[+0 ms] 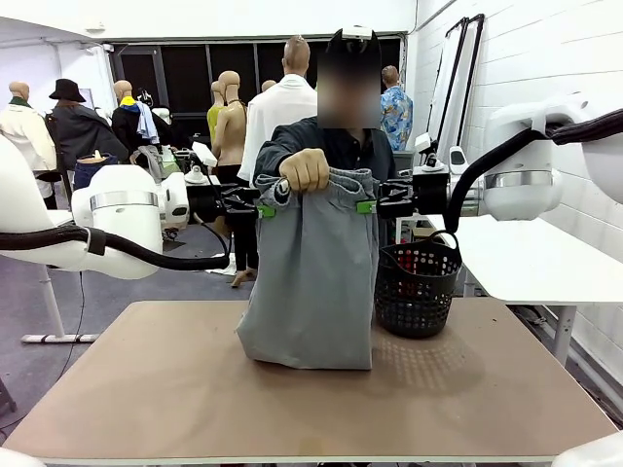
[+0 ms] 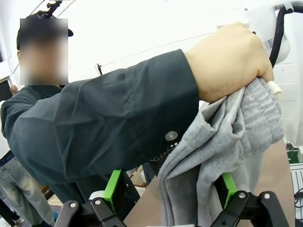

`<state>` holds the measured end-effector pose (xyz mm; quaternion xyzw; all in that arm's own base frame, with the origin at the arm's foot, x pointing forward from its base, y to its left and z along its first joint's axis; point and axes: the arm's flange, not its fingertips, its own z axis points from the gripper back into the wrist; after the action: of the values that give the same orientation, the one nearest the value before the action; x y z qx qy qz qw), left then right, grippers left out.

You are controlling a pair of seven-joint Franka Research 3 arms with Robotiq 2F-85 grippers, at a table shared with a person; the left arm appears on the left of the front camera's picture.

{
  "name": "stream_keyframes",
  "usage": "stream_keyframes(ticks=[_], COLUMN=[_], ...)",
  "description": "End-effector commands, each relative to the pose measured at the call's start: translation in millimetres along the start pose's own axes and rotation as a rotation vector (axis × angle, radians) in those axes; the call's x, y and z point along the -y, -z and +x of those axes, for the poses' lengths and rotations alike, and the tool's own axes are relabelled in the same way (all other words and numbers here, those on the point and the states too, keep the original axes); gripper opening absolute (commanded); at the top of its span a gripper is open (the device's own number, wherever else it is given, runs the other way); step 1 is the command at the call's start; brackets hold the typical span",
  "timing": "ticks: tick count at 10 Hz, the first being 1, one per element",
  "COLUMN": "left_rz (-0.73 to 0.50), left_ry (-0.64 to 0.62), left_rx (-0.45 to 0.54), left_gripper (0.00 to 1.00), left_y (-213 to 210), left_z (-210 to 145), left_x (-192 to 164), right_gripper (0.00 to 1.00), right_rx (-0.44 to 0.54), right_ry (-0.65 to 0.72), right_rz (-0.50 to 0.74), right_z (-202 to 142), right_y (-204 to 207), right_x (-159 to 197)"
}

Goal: Fold the training pants.
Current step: Release the ends of the Training pants and then grab the overlapped ends.

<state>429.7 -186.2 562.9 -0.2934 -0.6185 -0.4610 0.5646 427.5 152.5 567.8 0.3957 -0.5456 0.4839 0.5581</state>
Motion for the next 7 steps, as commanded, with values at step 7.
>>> stream_keyframes(ticks=[7], left_rz=[-0.104], left_ry=[-0.025], left_rx=[0.007], left_gripper=[1.0], left_y=[13.2], left_z=[-4.0], left_x=[-7.3], right_gripper=[1.0], right_rx=[0.023], right_ry=[0.088], right_rz=[0.131], right_z=[-8.8], right_y=[17.5], right_x=[9.0])
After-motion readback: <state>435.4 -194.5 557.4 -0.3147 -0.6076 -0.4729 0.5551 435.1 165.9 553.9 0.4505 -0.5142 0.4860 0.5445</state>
